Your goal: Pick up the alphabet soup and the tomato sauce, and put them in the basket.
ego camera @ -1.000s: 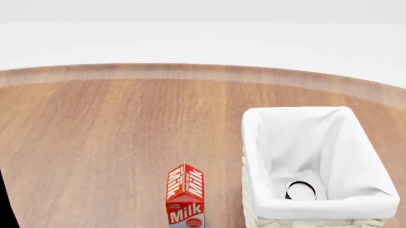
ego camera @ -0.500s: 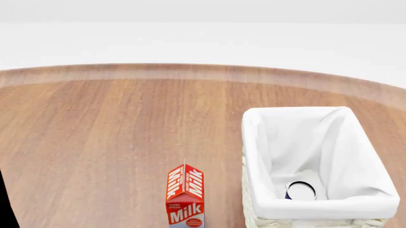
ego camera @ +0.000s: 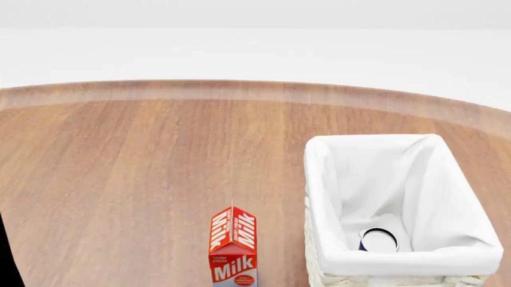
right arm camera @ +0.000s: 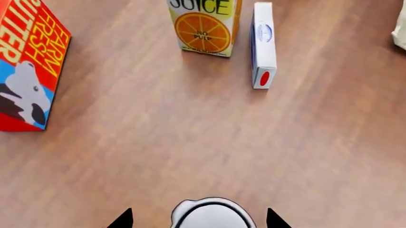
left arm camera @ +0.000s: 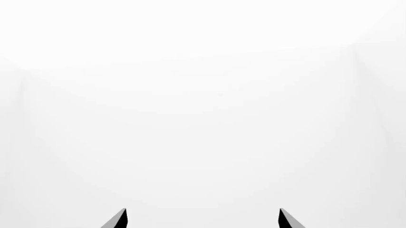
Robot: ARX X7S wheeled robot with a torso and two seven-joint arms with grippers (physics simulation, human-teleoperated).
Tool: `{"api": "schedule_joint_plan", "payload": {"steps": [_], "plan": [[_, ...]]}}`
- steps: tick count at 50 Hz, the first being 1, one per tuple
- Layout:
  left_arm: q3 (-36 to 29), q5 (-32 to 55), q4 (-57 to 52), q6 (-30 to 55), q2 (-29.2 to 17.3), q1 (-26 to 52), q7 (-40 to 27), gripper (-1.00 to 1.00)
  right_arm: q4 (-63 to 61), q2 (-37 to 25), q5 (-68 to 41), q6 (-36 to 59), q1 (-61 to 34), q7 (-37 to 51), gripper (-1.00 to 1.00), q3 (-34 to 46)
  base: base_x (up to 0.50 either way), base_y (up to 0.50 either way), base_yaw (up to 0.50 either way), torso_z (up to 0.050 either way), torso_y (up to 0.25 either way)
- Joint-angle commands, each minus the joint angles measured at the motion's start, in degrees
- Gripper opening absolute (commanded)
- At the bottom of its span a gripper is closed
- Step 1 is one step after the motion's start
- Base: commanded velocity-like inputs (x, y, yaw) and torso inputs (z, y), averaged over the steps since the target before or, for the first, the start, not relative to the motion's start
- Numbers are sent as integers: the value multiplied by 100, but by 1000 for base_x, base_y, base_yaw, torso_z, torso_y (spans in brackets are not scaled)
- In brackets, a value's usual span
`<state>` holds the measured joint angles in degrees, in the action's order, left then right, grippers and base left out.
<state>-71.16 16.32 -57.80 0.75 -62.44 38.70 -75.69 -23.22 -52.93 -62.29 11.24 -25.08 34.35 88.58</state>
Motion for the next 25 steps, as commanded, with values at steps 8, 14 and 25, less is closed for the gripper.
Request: {"api": "schedule_joint_plan", "payload": {"steps": [8, 14, 25], "plan": [[15, -4, -42, 23, -17, -10, -17, 100, 274, 122, 93, -149, 162, -91, 100, 18, 0, 0, 0, 0, 0], [6, -20, -20, 1, -11, -31, -16, 100, 392, 153, 76, -207, 212, -154, 100, 10, 0, 0, 0, 0, 0], [-3, -41, 20, -11, 16, -57, -6, 100, 528, 183, 100, -320, 297, -224, 100, -4, 0, 0, 0, 0, 0]]}}
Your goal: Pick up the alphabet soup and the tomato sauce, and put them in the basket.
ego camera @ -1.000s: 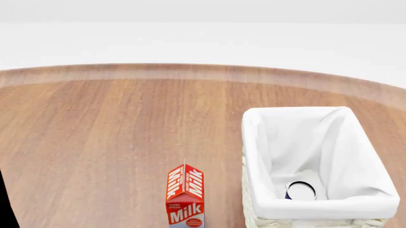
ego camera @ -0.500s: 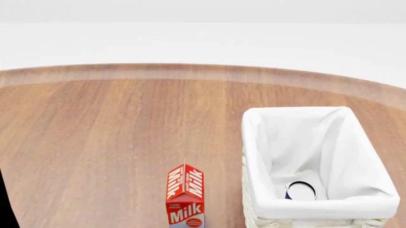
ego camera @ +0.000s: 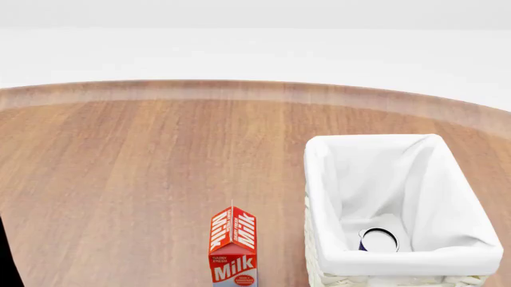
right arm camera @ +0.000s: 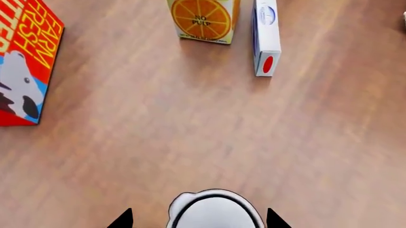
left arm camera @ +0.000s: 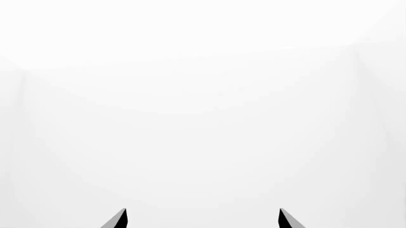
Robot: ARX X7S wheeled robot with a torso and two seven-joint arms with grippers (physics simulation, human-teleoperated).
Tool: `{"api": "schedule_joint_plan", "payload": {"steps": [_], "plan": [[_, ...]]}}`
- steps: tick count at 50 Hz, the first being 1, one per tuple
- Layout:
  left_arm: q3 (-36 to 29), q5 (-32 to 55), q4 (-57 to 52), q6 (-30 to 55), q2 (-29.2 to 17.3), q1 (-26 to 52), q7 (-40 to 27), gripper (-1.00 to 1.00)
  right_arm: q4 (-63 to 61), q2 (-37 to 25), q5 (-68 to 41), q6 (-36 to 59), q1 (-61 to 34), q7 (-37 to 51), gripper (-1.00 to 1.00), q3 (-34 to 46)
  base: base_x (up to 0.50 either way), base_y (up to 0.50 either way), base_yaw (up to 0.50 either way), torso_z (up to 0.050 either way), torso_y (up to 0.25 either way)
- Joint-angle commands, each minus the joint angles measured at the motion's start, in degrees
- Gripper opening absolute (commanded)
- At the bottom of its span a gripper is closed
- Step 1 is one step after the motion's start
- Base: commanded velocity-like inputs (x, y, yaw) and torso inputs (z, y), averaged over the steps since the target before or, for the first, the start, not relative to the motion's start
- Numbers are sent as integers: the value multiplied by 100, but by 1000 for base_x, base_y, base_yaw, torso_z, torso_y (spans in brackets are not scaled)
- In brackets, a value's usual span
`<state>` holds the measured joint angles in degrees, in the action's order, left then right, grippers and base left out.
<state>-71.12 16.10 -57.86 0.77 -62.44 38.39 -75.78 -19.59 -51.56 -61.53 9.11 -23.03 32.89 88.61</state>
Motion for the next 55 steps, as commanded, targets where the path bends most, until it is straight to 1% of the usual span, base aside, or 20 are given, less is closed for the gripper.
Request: {"api": "schedule_joint_plan", "payload": {"steps": [1, 48, 49, 55], "plan": [[-6, -22, 17, 0, 16, -24, 2, 100, 176, 47, 24, -112, 93, -85, 100, -8, 0, 0, 0, 0, 0], [32, -14, 39, 0, 27, -64, 28, 100, 620, 174, 79, -481, 373, -321, 100, -71, 0, 0, 0, 0, 0], [34, -11, 34, 14, 30, -60, 29, 100, 612, 173, 107, -486, 374, -295, -100, -71, 0, 0, 0, 0, 0], [53, 21, 11, 39, 27, -42, 35, 100, 580, 160, 122, -466, 350, -286, -100, -76, 0, 0, 0, 0, 0]]}}
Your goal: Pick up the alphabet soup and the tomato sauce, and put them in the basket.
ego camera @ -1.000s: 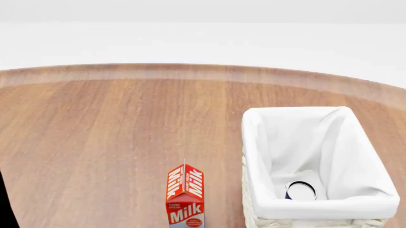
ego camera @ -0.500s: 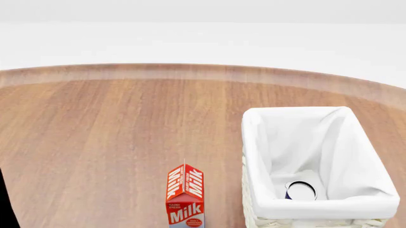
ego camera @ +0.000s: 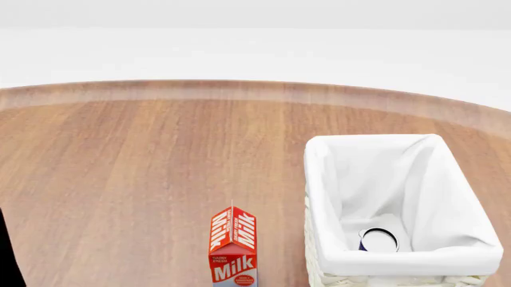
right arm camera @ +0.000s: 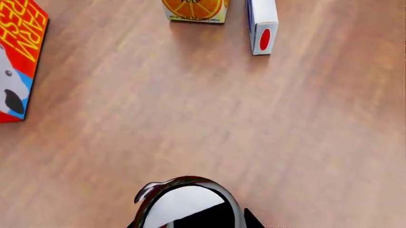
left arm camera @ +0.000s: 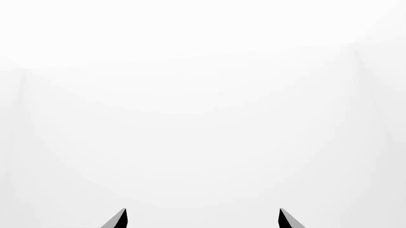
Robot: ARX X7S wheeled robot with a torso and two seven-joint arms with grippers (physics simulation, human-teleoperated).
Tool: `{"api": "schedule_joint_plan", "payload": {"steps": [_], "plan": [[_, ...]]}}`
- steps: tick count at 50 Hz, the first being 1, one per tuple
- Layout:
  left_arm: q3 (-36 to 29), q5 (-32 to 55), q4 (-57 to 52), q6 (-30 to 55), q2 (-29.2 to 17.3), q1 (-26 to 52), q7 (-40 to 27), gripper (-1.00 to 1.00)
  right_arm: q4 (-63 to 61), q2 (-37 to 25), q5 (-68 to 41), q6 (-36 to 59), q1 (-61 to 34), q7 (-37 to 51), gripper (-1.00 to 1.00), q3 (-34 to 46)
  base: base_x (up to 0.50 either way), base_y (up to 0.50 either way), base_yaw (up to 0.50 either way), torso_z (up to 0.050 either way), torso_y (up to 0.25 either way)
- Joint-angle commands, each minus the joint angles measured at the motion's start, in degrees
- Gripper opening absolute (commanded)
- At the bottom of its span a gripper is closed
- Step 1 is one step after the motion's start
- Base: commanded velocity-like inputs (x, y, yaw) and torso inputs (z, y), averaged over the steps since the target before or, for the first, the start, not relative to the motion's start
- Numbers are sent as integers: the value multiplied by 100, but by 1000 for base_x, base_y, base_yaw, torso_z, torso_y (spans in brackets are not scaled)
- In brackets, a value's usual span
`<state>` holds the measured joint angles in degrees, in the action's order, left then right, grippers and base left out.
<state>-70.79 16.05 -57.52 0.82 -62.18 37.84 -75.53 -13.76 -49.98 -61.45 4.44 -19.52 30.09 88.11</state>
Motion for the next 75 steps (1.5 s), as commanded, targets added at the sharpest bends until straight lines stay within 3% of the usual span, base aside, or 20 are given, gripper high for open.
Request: {"api": "schedule_joint_plan", "payload": {"steps": [1, 24, 47, 63, 73, 75], "plan": [[23, 33, -24, 38, 5, 15, 11, 100, -37, -13, 106, 11, -8, 8, -100, -29, 0, 0, 0, 0, 0], [23, 13, -28, 61, 30, -6, 25, 100, -2338, -1328, 493, 246, -708, 1007, -100, -386, 0, 0, 0, 0, 0], [79, 107, -102, 140, 16, 65, 46, 100, -4012, -2755, -34, 162, -1901, 1837, -100, -1444, 0, 0, 0, 0, 0], [35, 62, -66, 127, 41, 47, 35, 100, -4273, -3212, -607, 45, -2931, 2025, -100, -2343, 0, 0, 0, 0, 0], [43, 72, -47, 105, 44, 45, 41, 100, -3821, -2890, -613, -74, -3184, 1821, -100, -2583, 0, 0, 0, 0, 0], [49, 92, -64, 148, 59, 68, 52, 100, -3772, -2832, -1063, 204, -3556, 1769, -100, -2782, 0, 0, 0, 0, 0]]}}
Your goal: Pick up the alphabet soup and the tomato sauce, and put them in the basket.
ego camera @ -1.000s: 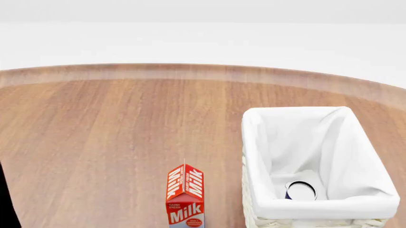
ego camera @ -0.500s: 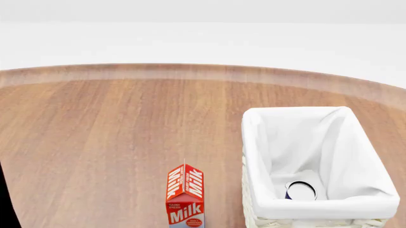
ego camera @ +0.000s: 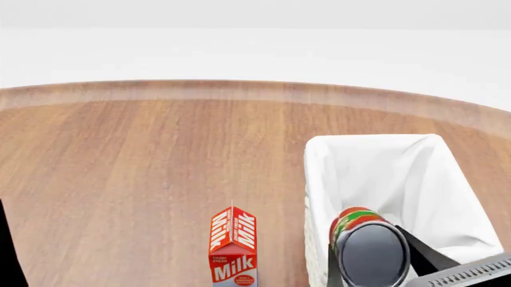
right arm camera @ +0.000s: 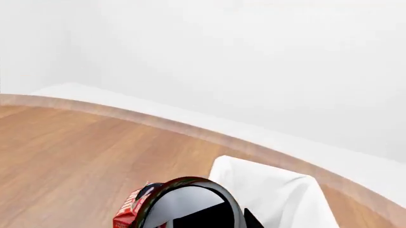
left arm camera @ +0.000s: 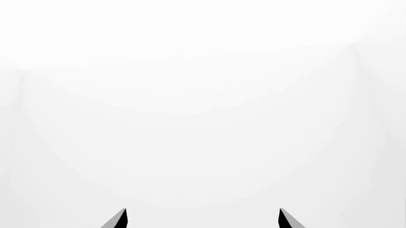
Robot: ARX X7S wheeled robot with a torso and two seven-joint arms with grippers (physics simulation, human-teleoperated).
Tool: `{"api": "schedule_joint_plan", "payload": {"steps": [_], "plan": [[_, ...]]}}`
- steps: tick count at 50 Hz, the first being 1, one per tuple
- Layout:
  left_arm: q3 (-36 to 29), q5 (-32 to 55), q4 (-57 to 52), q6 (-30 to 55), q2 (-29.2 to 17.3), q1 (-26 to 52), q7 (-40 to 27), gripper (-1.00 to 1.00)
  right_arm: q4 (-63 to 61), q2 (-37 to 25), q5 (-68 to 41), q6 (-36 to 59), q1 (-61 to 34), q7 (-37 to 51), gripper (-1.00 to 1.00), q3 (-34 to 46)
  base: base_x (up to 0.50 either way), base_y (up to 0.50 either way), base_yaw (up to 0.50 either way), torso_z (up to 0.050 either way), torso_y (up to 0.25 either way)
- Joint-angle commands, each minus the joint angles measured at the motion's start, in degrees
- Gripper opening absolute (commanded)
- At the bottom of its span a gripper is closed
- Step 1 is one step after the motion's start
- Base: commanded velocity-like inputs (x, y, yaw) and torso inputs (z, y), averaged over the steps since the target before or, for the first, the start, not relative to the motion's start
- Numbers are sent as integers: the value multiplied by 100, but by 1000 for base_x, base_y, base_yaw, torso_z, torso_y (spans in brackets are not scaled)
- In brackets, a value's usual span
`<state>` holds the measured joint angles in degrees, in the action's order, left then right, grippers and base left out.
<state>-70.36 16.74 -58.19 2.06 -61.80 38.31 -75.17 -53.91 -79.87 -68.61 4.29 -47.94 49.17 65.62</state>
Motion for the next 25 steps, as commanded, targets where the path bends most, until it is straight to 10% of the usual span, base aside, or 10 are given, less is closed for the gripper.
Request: {"api": "schedule_joint_plan", "payload": {"steps": [1, 25], "plan": [[7, 26, -1, 29, 22, 24, 16, 100, 258, 183, -373, 251, -747, -137, -100, -549, 0, 0, 0, 0, 0], [5, 16, -13, 56, 44, 20, 24, 100, 2603, 1516, -812, 436, -1366, -595, -100, -850, 0, 0, 0, 0, 0]]}}
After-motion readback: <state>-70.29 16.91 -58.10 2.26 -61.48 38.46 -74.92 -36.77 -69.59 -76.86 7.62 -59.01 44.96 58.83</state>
